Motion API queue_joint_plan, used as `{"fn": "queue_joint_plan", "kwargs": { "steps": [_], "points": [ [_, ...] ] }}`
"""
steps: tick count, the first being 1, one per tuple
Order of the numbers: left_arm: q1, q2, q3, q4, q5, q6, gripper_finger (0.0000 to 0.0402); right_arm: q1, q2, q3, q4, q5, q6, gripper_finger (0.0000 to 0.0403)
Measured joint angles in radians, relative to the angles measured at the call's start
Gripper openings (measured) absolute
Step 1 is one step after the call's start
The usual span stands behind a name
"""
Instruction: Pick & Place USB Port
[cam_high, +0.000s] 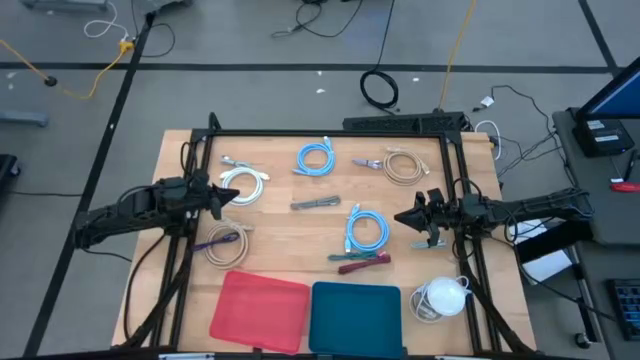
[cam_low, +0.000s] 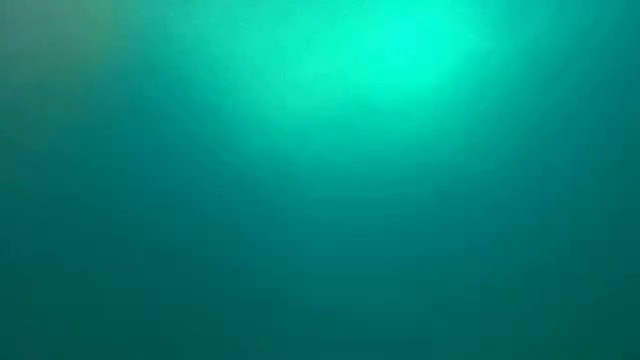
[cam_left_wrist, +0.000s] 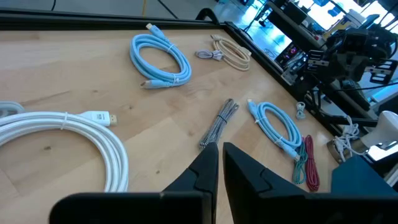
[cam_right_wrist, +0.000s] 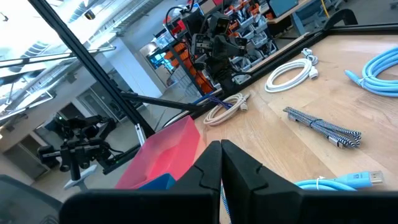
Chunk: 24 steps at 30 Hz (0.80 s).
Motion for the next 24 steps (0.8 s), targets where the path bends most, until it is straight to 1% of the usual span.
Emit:
{"fn": "queue_joint_plan", "kwargs": {
  "steps": [21, 24],
  "points": [
    [0.000, 0.000, 0.000, 0.000, 0.000, 0.000, 0.0026, 0.000, 0.000, 0.000, 0.000, 0.000, 0.000, 0.0000],
    [0.000, 0.000, 0.000, 0.000, 0.000, 0.000, 0.0026, 0.000, 0.000, 0.000, 0.026, 0.009, 0.030, 0.0000]
  ]
}}
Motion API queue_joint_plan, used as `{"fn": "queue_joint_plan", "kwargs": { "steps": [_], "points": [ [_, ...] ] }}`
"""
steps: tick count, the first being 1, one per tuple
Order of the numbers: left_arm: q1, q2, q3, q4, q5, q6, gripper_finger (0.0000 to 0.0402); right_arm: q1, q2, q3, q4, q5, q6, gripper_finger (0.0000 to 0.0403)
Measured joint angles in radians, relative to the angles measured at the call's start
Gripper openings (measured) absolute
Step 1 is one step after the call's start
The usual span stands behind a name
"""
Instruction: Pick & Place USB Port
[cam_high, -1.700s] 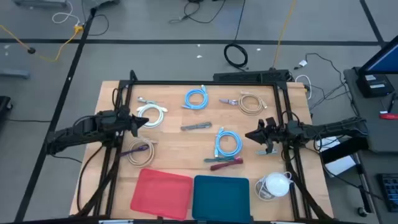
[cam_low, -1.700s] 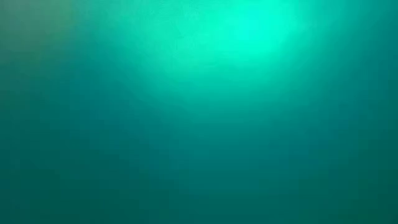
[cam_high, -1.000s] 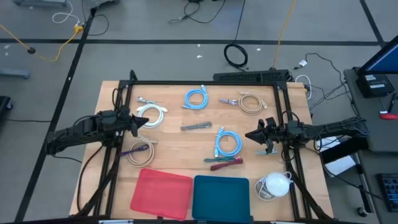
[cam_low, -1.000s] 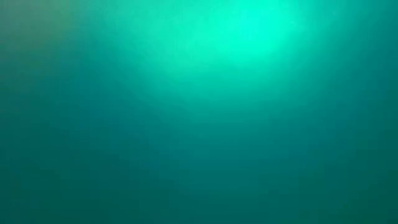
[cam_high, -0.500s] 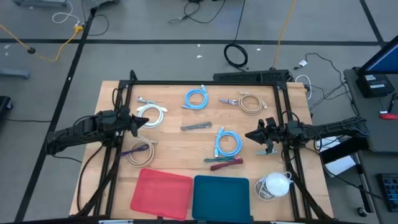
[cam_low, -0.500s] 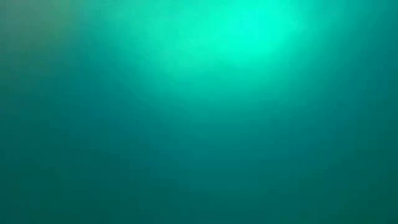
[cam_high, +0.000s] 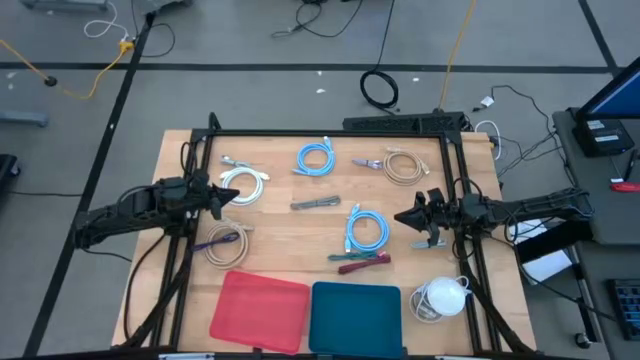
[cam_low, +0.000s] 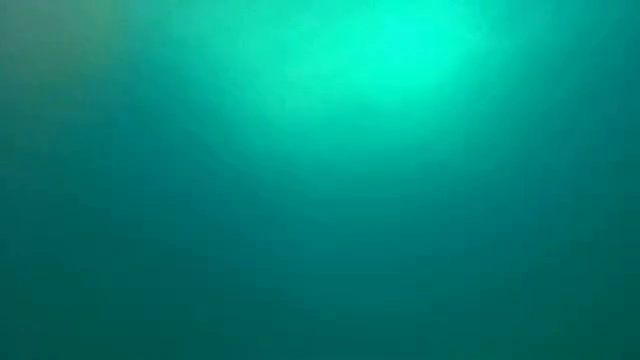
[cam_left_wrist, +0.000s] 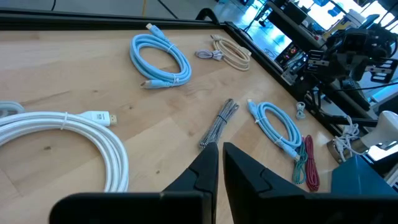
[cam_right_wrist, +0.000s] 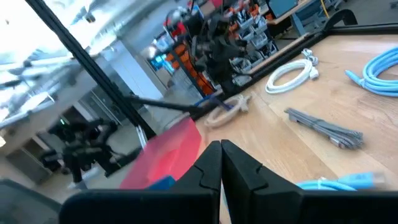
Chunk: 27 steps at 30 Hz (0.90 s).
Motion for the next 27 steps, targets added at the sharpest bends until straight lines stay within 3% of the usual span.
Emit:
{"fn": "queue_joint_plan", "kwargs": {
  "steps": [5, 9, 13, 17, 22, 27],
  "points": [
    [0.000, 0.000, 0.000, 0.000, 0.000, 0.000, 0.0026, 0.000, 0.000, 0.000, 0.136, 0.058, 0.167, 0.0000],
    [0.000, 0.000, 0.000, 0.001, 0.000, 0.000, 0.0026, -0.002, -0.001, -0.001, 0.379, 0.213, 0.291, 0.0000],
    [0.000, 0.000, 0.000, 0.001, 0.000, 0.000, 0.0026, -0.002, 0.008, -0.001, 0.568, 0.423, 0.287, 0.0000],
    [0.000, 0.000, 0.000, 0.001, 0.000, 0.000, 0.0026, -0.002, 0.007, -0.001, 0.692, 0.531, 0.266, 0.0000],
    [0.000, 0.000, 0.000, 0.005, -0.006, 0.000, 0.0026, -0.002, 0.007, 0.000, 0.820, 0.595, 0.265, 0.0000],
    [0.000, 0.000, 0.000, 0.165, -0.170, -0.081, 0.0026, -0.002, 0.007, 0.000, 0.920, 0.597, 0.131, 0.0000]
  ]
}}
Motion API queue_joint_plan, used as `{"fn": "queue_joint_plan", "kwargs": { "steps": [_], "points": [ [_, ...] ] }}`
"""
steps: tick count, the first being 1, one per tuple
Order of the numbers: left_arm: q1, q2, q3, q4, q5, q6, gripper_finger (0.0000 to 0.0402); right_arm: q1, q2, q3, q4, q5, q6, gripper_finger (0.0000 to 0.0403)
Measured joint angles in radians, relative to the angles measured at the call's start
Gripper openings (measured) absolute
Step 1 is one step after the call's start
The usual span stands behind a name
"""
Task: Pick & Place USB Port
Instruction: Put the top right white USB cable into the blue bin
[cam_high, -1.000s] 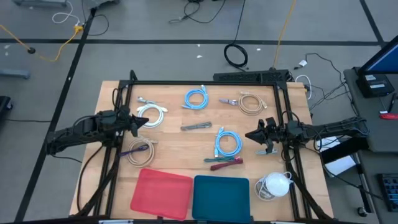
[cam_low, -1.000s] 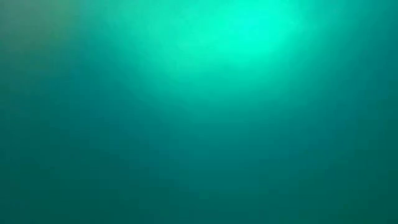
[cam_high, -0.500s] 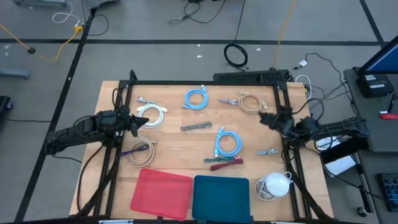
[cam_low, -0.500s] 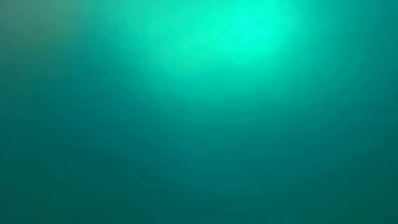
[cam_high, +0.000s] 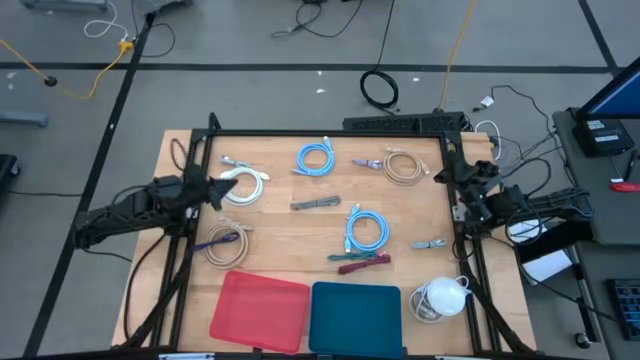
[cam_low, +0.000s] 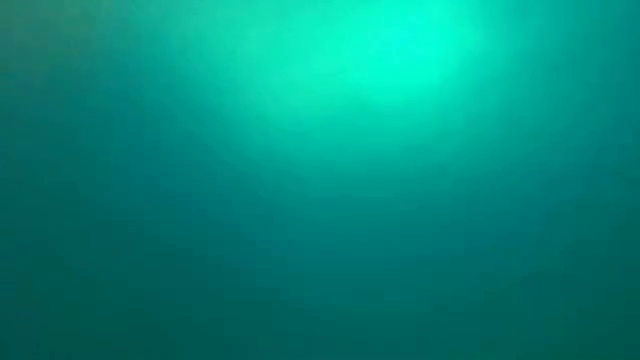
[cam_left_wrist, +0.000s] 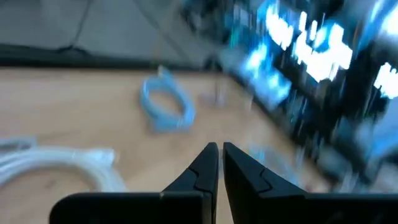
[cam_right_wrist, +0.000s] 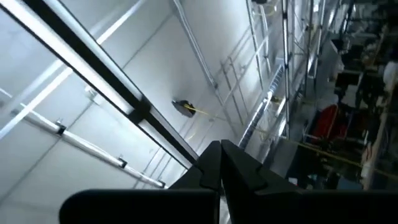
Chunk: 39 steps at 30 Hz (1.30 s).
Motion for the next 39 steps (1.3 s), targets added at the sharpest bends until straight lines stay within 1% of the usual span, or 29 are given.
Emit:
{"fn": "queue_joint_plan", "kwargs": {
  "steps": [2, 4, 5, 6, 7, 8, 10, 11, 12, 14, 17, 20, 23, 26, 28, 31, 34, 37, 39],
  "points": [
    [0.002, 0.003, 0.000, 0.133, -0.119, -0.082, 0.0026, 0.000, 0.000, 0.003, 0.032, 0.009, -0.073, 0.0000],
    [0.010, 0.012, 0.000, 0.315, -0.241, -0.207, 0.0026, 0.000, 0.000, 0.017, 0.051, 0.057, -0.144, 0.0000],
    [0.016, 0.019, 0.000, 0.406, -0.277, -0.231, 0.0026, 0.000, 0.000, 0.028, 0.059, 0.081, -0.180, 0.0000],
    [0.022, 0.033, 0.000, 0.504, -0.301, -0.216, 0.0026, 0.000, 0.000, 0.039, 0.066, 0.105, -0.224, 0.0000],
    [0.030, 0.052, 0.000, 0.606, -0.304, -0.172, 0.0026, 0.000, 0.000, 0.051, 0.063, 0.129, -0.280, 0.0000],
    [0.035, 0.070, 0.000, 0.700, -0.286, -0.117, 0.0026, -0.002, 0.001, 0.073, 0.059, 0.136, -0.342, 0.0000],
    [0.045, 0.114, 0.001, 0.886, -0.193, -0.017, 0.0026, -0.013, 0.000, 0.115, 0.069, 0.131, -0.461, 0.0000],
    [0.050, 0.139, 0.005, 0.948, -0.142, 0.019, 0.0026, -0.022, 0.000, 0.134, 0.070, 0.130, -0.509, 0.0000],
    [0.054, 0.161, 0.018, 0.979, -0.092, 0.031, 0.0026, -0.030, 0.004, 0.154, 0.068, 0.128, -0.543, 0.0000],
    [0.059, 0.204, 0.064, 0.966, 0.004, 0.009, 0.0026, -0.043, 0.018, 0.188, 0.063, 0.126, -0.585, 0.0000],
    [0.066, 0.279, 0.158, 0.892, 0.096, -0.015, 0.0026, -0.058, 0.040, 0.238, 0.068, 0.123, -0.630, 0.0000],
    [0.075, 0.364, 0.266, 0.834, 0.179, 0.011, 0.0026, -0.068, 0.069, 0.271, 0.062, 0.093, -0.656, 0.0000],
    [0.096, 0.447, 0.404, 0.725, 0.216, 0.062, 0.0026, -0.085, 0.106, 0.301, 0.065, 0.075, -0.659, 0.0000],
    [0.120, 0.535, 0.548, 0.557, 0.293, 0.175, 0.0026, -0.099, 0.146, 0.331, 0.064, 0.073, -0.659, 0.0000],
    [0.140, 0.587, 0.656, 0.330, 0.315, 0.222, 0.0026, -0.105, 0.173, 0.350, 0.064, 0.073, -0.659, 0.0000],
    [0.166, 0.681, 0.822, -0.090, 0.263, 0.350, 0.0026, -0.110, 0.208, 0.375, 0.062, 0.071, -0.659, 0.0000],
    [0.198, 0.786, 0.933, -0.472, 0.135, 0.468, 0.0026, -0.110, 0.237, 0.394, 0.023, 0.071, -0.659, 0.0000],
    [0.242, 0.881, 0.974, -0.720, -0.018, 0.513, 0.0026, -0.110, 0.257, 0.413, -0.066, 0.071, -0.664, 0.0000],
    [0.272, 0.919, 0.972, -0.812, -0.070, 0.513, 0.0026, -0.109, 0.265, 0.443, -0.194, 0.071, -0.701, 0.0000]
  ]
}}
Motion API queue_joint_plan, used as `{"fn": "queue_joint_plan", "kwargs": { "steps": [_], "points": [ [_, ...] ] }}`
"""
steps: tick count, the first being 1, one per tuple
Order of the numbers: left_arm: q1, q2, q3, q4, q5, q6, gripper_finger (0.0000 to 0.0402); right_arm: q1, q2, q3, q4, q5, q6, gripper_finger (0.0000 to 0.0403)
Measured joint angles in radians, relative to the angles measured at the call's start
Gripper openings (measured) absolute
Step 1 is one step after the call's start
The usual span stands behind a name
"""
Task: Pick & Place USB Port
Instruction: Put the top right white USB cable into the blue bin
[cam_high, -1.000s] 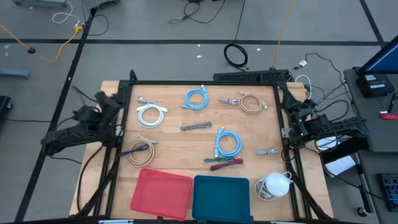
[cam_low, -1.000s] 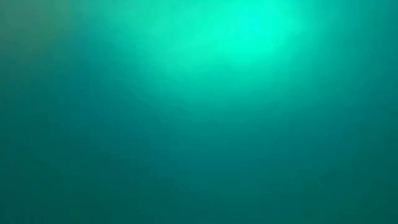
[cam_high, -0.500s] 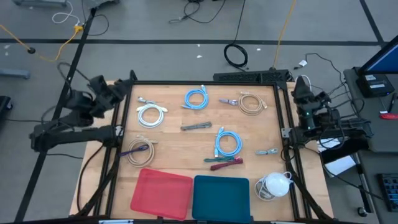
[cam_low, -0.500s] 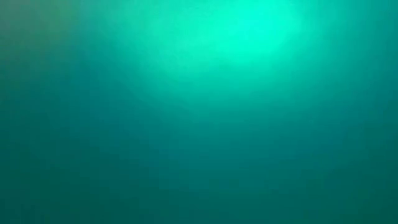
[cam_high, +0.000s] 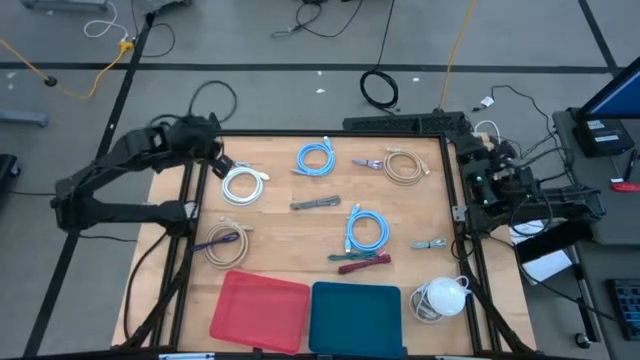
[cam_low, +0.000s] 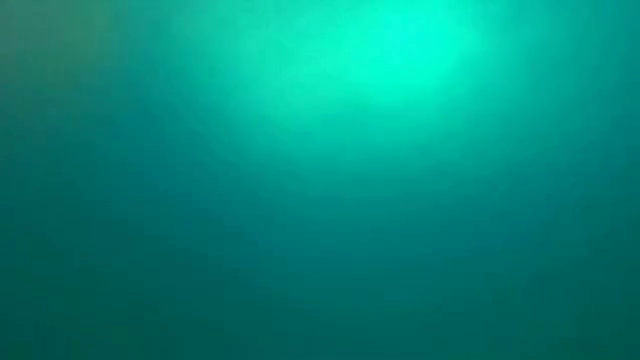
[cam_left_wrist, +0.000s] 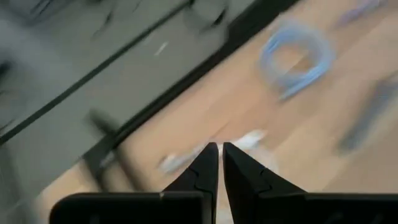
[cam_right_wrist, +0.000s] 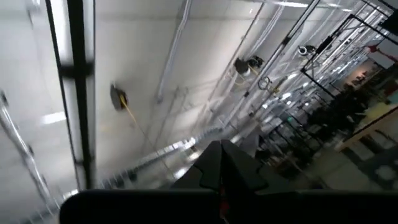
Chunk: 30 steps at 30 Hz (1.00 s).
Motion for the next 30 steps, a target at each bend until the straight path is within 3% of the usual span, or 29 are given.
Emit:
{"fn": "queue_joint_plan", "kwargs": {
  "steps": [3, 8, 11, 14, 20, 24, 30],
  "points": [
    [0.039, 0.022, -0.018, 0.005, 0.043, -0.003, 0.0026, 0.015, 0.023, 0.114, -0.423, 0.002, -0.064, 0.0001],
    [0.096, 0.021, -0.021, 0.052, 0.111, -0.020, 0.0026, -0.017, 0.247, 0.483, -1.406, 0.051, 0.041, 0.0017],
    [0.128, 0.020, -0.021, 0.078, 0.111, -0.016, 0.0026, -0.095, 0.399, 0.637, -1.722, 0.022, 0.076, 0.0038],
    [0.147, 0.019, -0.021, 0.103, 0.158, -0.003, 0.0026, -0.205, 0.510, 0.718, -1.850, -0.105, 0.043, 0.0063],
    [0.153, 0.019, -0.021, 0.138, 0.180, 0.005, 0.0026, -0.415, 0.718, 0.723, -1.863, -0.467, -0.069, 0.0108],
    [0.153, 0.019, -0.021, 0.140, 0.189, -0.003, 0.0026, -0.480, 0.851, 0.722, -1.847, -0.553, -0.180, 0.0141],
    [0.153, 0.019, -0.021, 0.139, 0.291, -0.021, 0.0026, -0.500, 0.992, 0.723, -1.752, -0.682, -0.287, 0.0180]
  ]
}}
